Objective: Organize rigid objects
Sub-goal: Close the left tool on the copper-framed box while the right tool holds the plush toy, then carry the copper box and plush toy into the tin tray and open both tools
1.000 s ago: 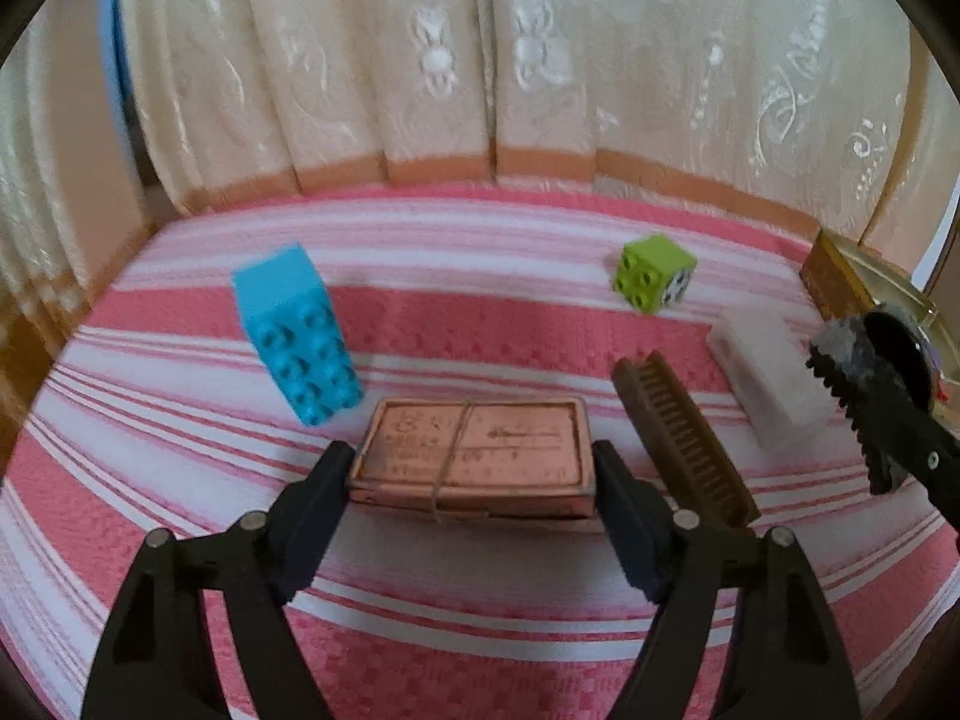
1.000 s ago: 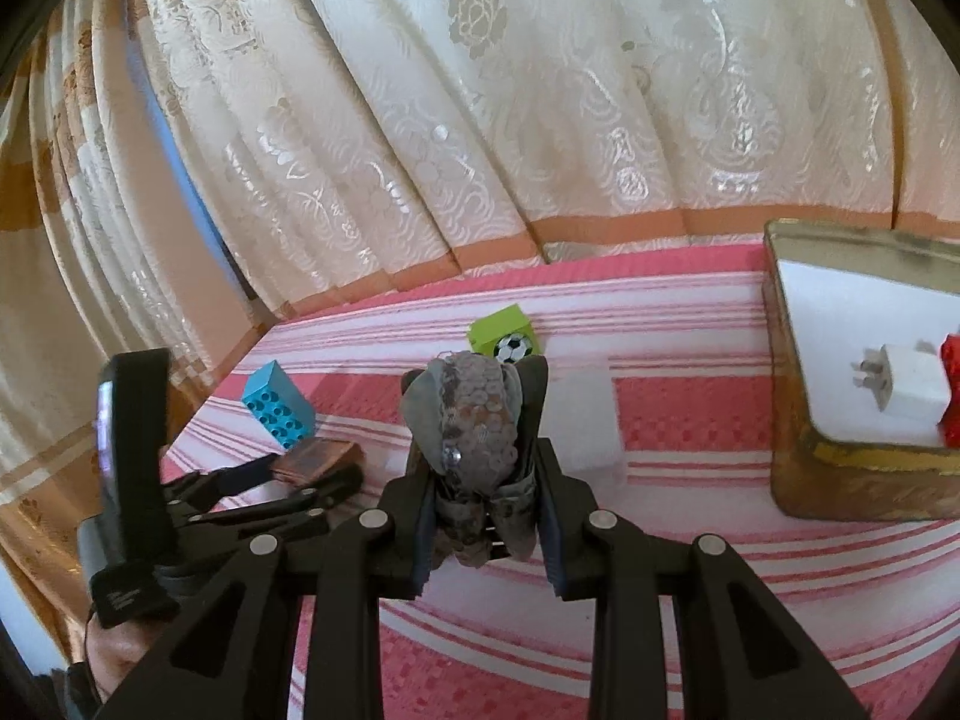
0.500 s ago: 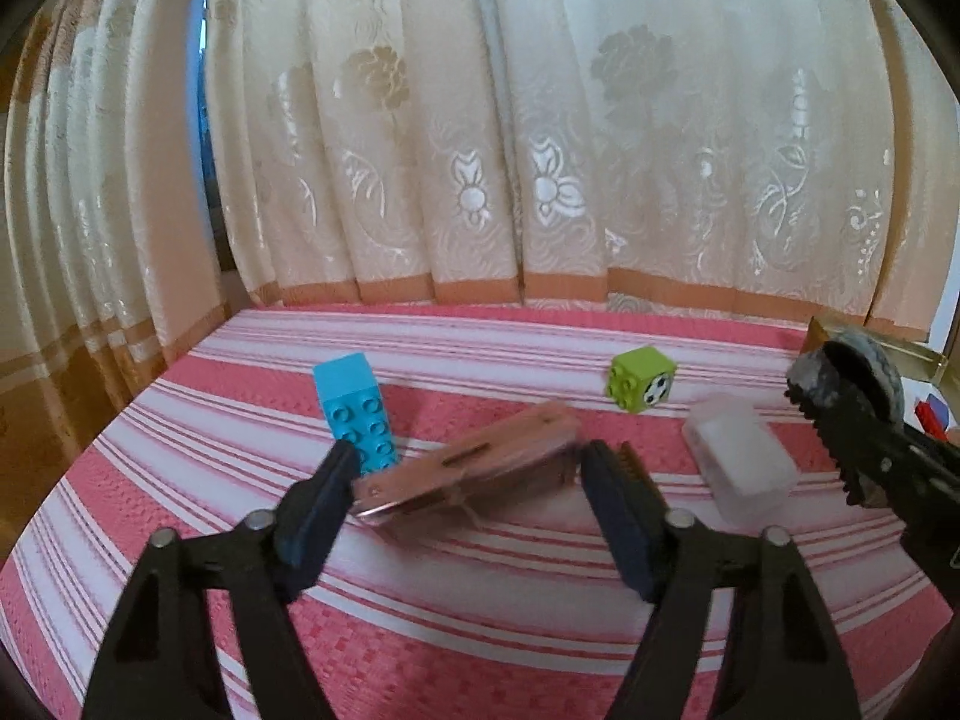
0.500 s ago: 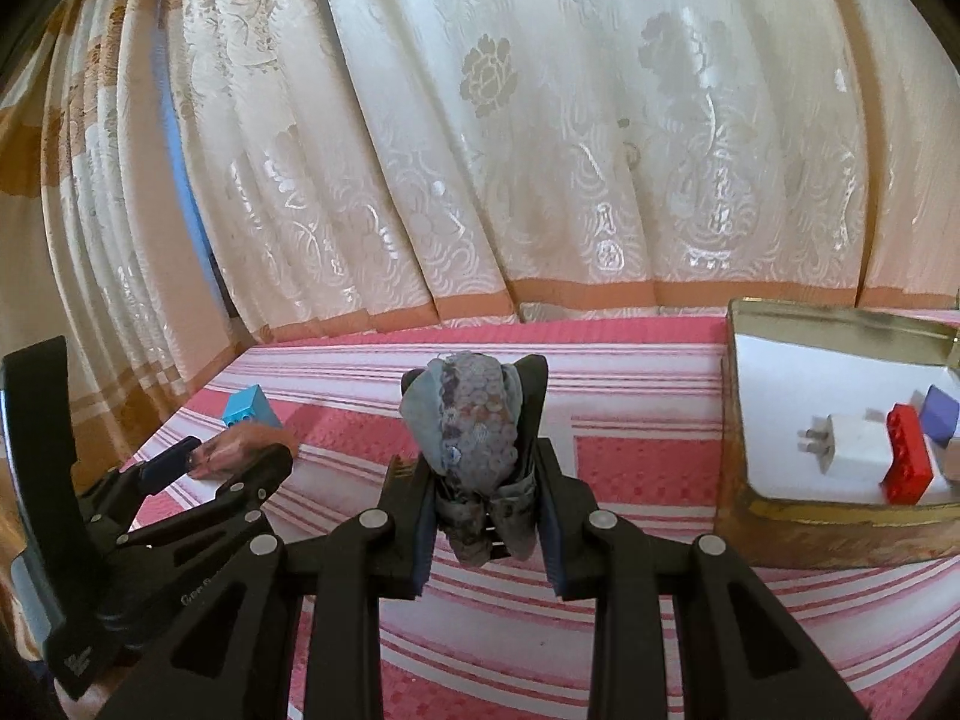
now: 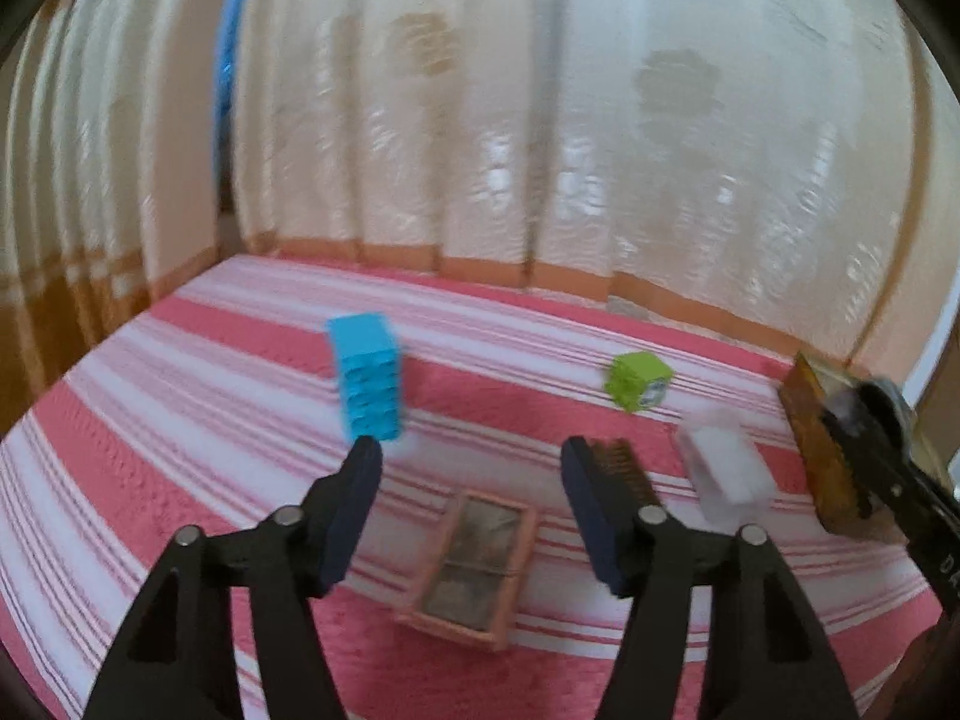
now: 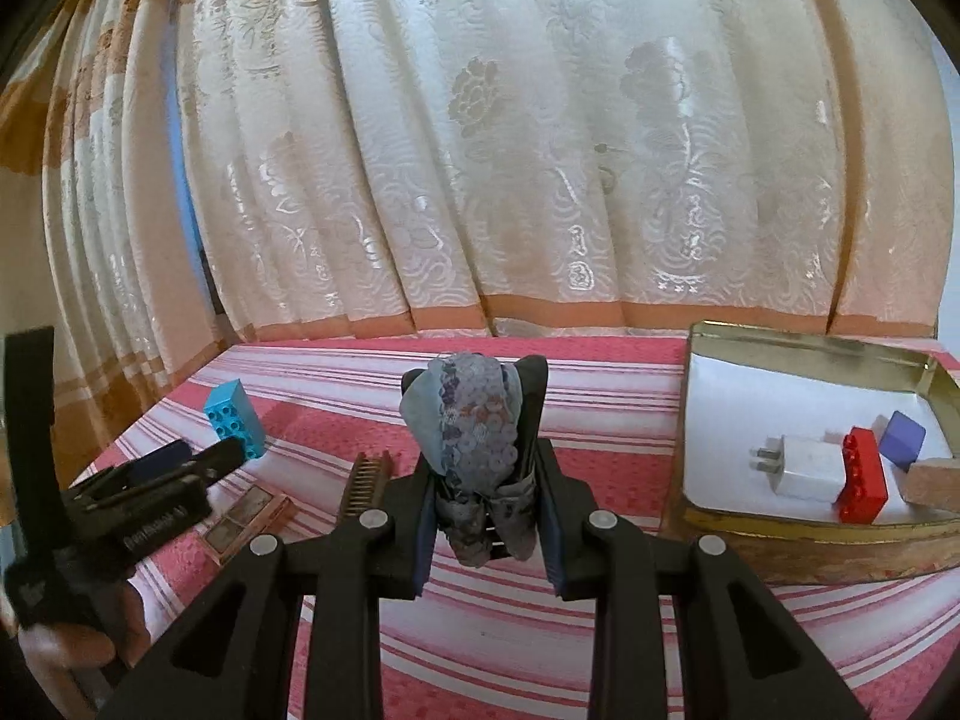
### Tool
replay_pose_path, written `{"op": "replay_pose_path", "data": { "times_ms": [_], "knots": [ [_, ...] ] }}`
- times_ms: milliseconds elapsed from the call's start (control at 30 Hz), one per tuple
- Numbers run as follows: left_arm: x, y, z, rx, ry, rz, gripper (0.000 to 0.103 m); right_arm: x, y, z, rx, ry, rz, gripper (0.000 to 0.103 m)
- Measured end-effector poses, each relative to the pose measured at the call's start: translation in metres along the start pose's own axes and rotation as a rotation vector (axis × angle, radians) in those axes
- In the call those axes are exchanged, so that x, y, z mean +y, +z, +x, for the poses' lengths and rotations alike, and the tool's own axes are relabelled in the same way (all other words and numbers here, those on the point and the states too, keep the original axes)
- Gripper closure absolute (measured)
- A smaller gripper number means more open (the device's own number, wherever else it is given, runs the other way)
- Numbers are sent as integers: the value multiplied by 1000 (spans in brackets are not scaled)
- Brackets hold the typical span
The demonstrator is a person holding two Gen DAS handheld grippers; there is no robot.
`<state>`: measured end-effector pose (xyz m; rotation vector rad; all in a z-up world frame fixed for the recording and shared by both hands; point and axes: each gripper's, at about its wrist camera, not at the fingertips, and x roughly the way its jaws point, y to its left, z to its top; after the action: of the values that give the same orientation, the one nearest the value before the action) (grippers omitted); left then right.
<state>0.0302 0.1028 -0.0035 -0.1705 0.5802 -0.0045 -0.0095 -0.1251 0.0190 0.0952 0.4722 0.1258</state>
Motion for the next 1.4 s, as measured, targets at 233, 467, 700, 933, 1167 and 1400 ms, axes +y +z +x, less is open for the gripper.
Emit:
{"op": "replay_pose_path", "data": {
  "times_ms": [233, 467, 700, 933, 1167, 1400],
  "knots": [
    [-21, -10, 21, 141, -37, 93, 20, -4, 2, 1, 15, 16, 32, 72],
    [-8, -22, 41, 303, 1, 36, 25, -5, 2, 2, 26, 24, 37, 72],
    [-10, -24, 38, 288, 7, 56, 56, -4, 2, 3, 28, 31, 32, 72],
    [-1, -20, 17, 183, -17, -20, 57, -8, 3, 2, 18, 34, 53, 72],
    [-20, -17, -13, -7, -7, 8, 57, -9, 5, -10, -36, 42, 18, 72],
    [-51, -18, -14, -32, -13, 62, 57, -23, 6, -18, -61, 12, 6, 72]
  ]
}}
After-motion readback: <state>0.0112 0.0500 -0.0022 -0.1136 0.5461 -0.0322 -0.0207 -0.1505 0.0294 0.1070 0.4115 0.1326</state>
